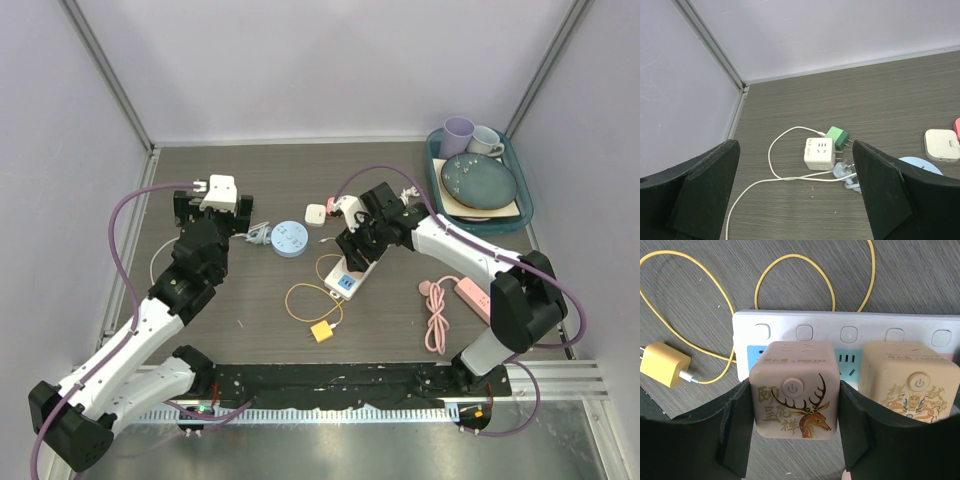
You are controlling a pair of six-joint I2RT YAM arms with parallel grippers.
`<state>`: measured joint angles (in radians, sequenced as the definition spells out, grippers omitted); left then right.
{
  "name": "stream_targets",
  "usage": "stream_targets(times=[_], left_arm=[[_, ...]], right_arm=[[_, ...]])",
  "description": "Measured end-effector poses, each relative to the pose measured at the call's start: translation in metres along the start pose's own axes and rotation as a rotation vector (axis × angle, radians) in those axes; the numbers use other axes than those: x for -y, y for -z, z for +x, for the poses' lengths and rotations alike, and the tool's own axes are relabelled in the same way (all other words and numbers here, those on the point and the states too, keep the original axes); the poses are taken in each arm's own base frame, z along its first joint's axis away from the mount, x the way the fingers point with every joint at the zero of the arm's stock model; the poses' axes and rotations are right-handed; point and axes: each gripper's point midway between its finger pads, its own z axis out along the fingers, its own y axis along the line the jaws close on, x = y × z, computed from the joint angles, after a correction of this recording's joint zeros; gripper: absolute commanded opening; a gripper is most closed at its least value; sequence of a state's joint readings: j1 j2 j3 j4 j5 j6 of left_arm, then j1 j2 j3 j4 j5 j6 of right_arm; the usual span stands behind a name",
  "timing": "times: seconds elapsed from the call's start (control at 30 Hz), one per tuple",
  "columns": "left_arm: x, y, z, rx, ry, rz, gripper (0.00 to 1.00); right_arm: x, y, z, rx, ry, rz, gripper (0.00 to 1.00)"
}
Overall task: Insert the plug
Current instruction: Insert the plug into the socket.
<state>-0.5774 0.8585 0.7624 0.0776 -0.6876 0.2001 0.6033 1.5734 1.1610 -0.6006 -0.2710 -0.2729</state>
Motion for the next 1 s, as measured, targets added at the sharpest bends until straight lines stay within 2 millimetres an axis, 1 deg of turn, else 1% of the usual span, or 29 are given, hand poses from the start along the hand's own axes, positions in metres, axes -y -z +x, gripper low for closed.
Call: stream_targets(times=[1.0], left_arm=[[0.0017,0.0008,-0.0021,0.009,-0.006,0.017,1.0]], right_arm=[[-0.0019,0.0017,0.0058,-0.009,-0.006,-0.002,0.01]])
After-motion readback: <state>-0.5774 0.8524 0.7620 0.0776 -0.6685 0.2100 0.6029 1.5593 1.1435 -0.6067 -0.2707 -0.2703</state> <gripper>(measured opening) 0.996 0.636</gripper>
